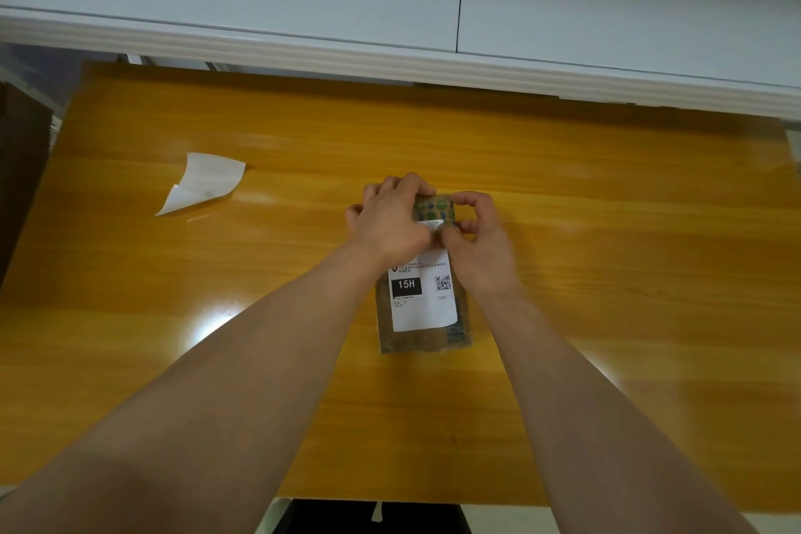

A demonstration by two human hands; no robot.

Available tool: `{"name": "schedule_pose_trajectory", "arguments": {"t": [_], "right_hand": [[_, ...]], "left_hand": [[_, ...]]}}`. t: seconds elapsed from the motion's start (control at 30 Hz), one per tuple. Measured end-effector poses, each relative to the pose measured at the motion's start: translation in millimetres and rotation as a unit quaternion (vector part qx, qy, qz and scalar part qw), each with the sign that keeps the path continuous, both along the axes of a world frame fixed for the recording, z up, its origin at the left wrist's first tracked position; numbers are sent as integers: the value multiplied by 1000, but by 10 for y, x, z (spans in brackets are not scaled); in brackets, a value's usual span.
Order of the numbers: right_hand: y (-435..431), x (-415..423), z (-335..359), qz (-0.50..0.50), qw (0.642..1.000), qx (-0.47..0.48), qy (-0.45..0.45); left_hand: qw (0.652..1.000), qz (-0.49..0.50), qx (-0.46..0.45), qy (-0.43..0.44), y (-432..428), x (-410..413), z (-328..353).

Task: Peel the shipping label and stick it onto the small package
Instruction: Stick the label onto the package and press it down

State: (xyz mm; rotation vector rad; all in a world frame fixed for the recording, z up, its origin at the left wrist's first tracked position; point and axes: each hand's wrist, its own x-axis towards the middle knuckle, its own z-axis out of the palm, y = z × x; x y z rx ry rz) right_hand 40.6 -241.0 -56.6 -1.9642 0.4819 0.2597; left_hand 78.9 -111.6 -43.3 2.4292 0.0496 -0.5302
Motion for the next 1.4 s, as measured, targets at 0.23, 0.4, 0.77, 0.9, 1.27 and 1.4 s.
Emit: {"name": "schedule_pose_trajectory", "arguments": {"t": [0.23, 0.4, 0.77, 0.9, 1.27, 1.4], "right_hand": [[-11, 65, 46, 13, 1000, -9, 10], [-77, -9, 117, 34, 999, -15, 22], [-138, -177, 209, 111, 980, -148, 77], [-120, -253, 221, 129, 980, -128, 84], [-28, -332, 78, 87, 989, -107, 59], [5, -318, 82, 60, 991, -106, 55]], "left_hand": [[996, 89, -8, -8, -62, 1, -25], [982, 189, -8, 14, -54, -24, -6], [928, 362, -1, 82, 255, -240, 77], [990, 122, 54, -44, 284, -383, 183], [1000, 8, 17, 20, 265, -360, 78], [999, 14, 26, 14, 270, -308, 60]]}}
